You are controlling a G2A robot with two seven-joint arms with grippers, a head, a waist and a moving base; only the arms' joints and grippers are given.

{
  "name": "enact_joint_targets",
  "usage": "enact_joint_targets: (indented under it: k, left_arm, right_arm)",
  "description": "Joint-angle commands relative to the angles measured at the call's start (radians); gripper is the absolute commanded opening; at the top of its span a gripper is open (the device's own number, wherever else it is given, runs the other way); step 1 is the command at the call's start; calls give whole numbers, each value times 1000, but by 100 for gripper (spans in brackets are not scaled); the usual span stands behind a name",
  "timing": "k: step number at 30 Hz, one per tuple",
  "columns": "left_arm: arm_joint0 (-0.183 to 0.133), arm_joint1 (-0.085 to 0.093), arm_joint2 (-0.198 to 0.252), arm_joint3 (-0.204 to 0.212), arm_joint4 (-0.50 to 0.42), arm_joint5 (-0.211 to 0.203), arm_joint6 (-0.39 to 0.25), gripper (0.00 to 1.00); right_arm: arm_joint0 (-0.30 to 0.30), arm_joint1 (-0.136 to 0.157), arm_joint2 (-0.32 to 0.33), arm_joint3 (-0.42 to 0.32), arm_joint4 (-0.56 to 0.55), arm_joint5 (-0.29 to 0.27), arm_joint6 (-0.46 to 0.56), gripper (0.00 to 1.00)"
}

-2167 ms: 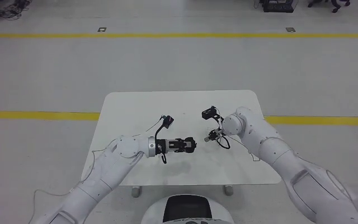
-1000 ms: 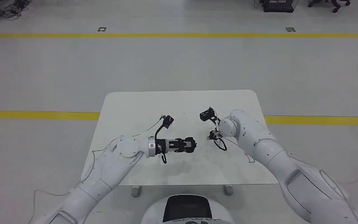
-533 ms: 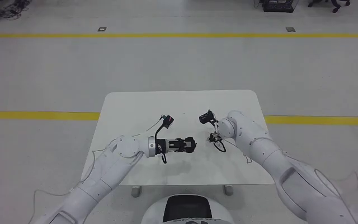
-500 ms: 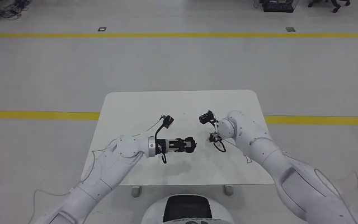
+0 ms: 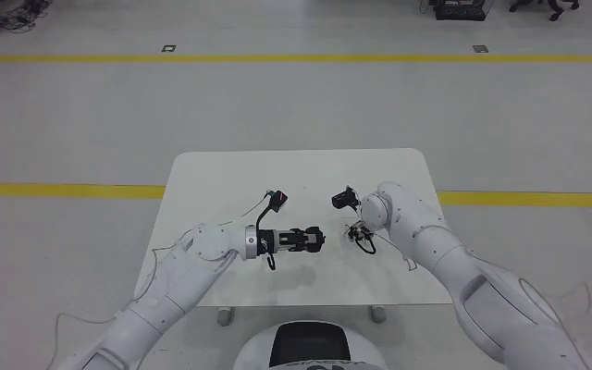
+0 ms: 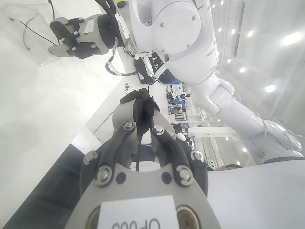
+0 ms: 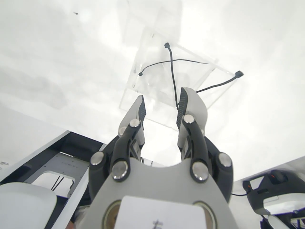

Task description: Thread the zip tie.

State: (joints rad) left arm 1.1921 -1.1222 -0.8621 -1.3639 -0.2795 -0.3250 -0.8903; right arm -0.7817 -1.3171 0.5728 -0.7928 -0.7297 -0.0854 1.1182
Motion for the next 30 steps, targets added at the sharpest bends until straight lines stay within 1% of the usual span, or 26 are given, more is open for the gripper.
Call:
enact_joint_targets:
  k: [1,7,11,13,16,19,24,25,27,30]
  left_arm:
    - [0,0,0,0,0,0,0,0]
    - [0,0,0,0,0,0,0,0]
    - [0,0,0,0,0,0,0,0]
    - [0,0,0,0,0,0,0,0]
    - [0,0,0,0,0,0,0,0]
    - [0,0,0,0,0,0,0,0]
    - [0,0,0,0,0,0,0,0]
    - [0,0,0,0,0,0,0,0]
    - [0,0,0,0,0,0,0,0]
    - [0,0,0,0,0,0,0,0]
  right_arm:
    - [-2,1,3,-4,-3,3,11,33]
    - [-10,4,13,-19,-13,21,50,33]
    - [-16,7,21,-33,-15,28,69,36]
    - [-20,9,24,-42,-21,20,63,36]
    - [-30,13,24,-57,-58,-4,11,38]
    - [-41,16,29,-57,-73,-20,-29,35]
    - [-51,16,42,-33,-71,-44,-87,24]
    - [-53,16,44,-27,-70,-48,-96,24]
    - [-54,14,45,-19,-76,-51,-113,20]
    - [-57,12,45,-8,-86,-55,-136,18]
